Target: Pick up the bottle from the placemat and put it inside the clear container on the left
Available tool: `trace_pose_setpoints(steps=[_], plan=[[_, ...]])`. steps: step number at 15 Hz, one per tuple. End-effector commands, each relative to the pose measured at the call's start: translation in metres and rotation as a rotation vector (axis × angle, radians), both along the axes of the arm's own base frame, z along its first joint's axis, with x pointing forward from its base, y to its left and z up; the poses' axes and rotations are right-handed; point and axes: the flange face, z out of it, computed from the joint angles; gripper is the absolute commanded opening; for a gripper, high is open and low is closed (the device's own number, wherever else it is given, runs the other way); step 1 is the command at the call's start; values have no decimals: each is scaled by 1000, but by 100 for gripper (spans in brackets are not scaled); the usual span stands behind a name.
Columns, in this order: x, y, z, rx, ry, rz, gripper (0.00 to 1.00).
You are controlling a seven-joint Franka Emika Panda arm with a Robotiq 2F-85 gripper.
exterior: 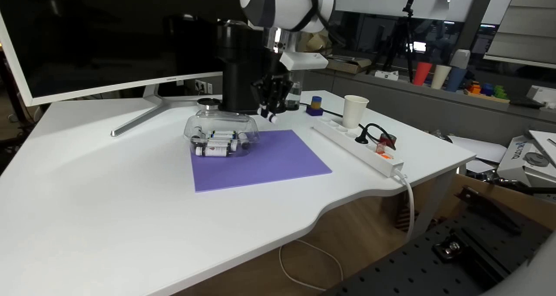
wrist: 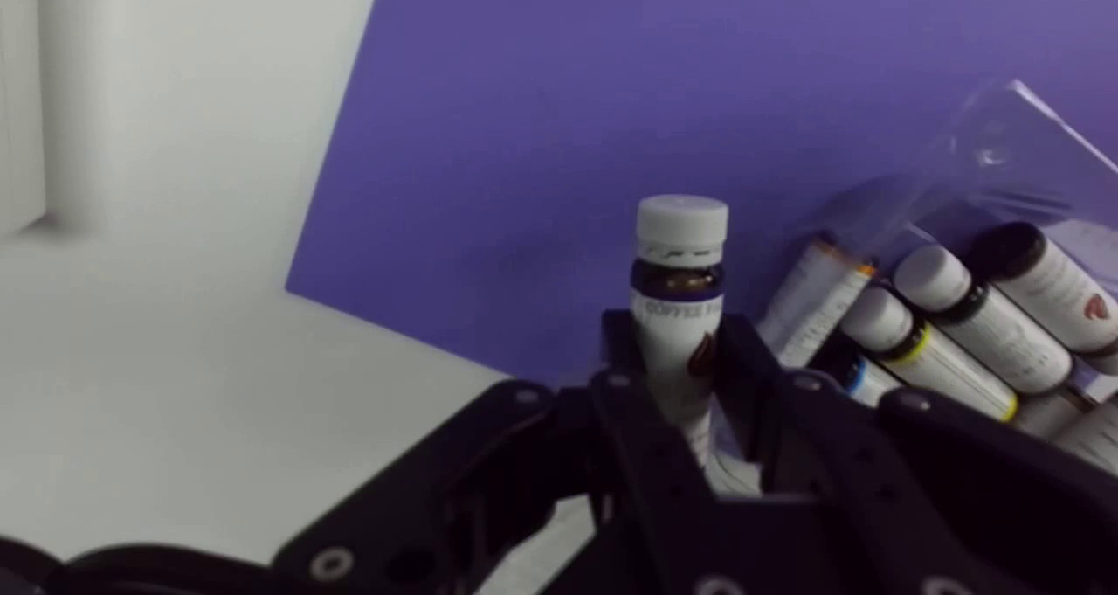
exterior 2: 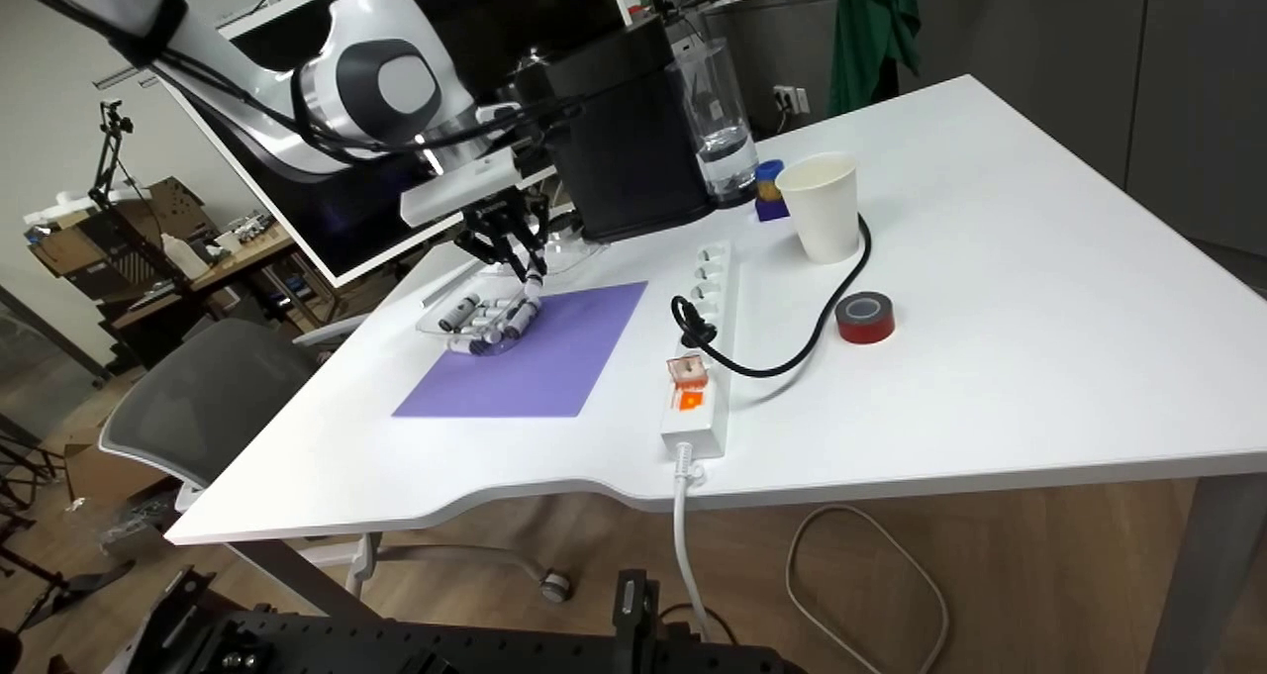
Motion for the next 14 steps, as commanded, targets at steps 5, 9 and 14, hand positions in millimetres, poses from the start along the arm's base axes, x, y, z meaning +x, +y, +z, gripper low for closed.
trace_pose_setpoints(steps=[5, 9, 14], plan=[[22, 60, 24, -6, -21, 134, 7], [23, 85, 14, 14, -3, 161, 7], [16, 105, 5, 34, 39, 182, 65]])
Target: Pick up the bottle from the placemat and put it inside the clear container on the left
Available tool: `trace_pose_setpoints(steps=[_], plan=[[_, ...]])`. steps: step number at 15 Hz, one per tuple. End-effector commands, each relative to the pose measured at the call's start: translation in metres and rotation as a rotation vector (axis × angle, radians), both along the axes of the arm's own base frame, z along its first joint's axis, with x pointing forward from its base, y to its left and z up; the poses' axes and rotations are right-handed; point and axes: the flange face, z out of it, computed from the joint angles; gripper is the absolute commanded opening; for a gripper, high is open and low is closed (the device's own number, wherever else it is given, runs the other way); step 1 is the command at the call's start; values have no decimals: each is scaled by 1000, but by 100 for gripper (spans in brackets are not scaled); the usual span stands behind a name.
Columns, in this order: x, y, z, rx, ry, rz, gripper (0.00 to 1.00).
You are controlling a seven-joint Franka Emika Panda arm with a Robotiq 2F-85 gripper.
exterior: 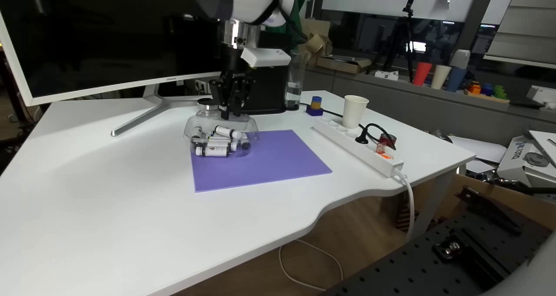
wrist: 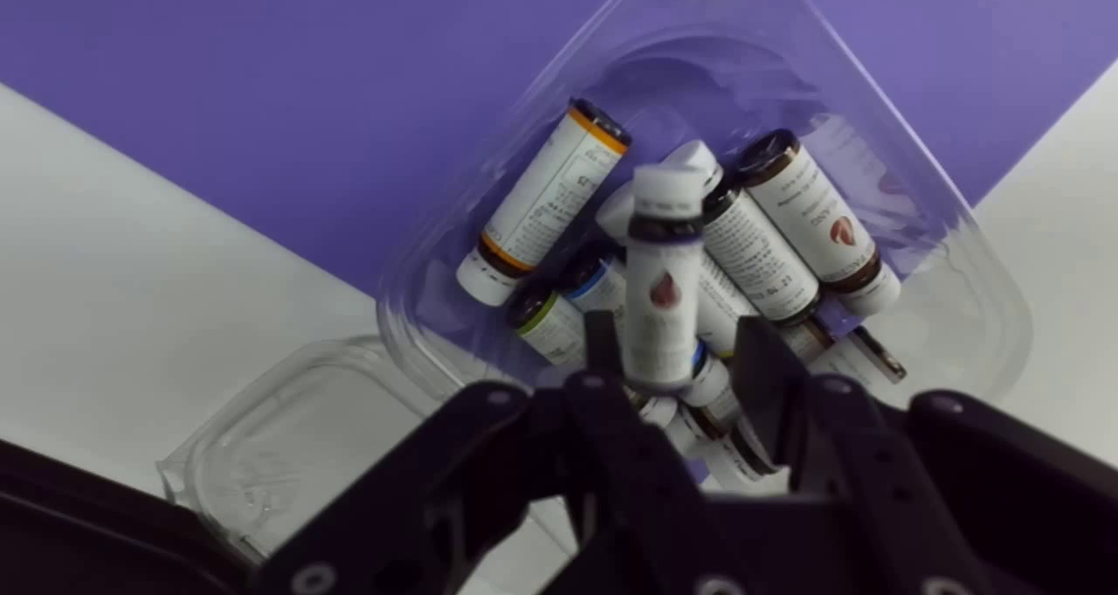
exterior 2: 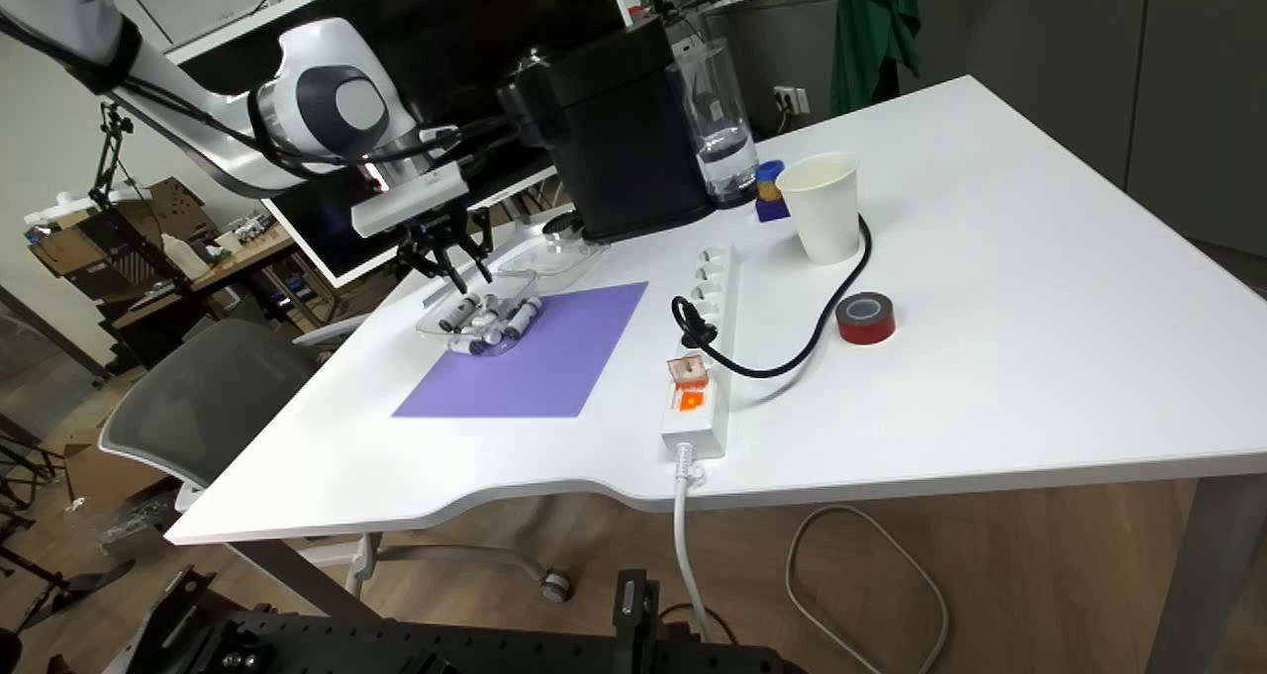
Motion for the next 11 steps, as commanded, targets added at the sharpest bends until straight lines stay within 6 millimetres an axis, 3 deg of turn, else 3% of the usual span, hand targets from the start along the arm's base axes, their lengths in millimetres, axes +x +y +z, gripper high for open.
trace_pose_setpoints(steps=[1, 2, 5, 11], plan=[[0, 9, 6, 14, 31, 2, 72], [-3, 10, 10, 11, 31, 0, 80], [-3, -12, 18, 15, 35, -40, 98], [-27, -39, 53, 9, 96, -175, 100]])
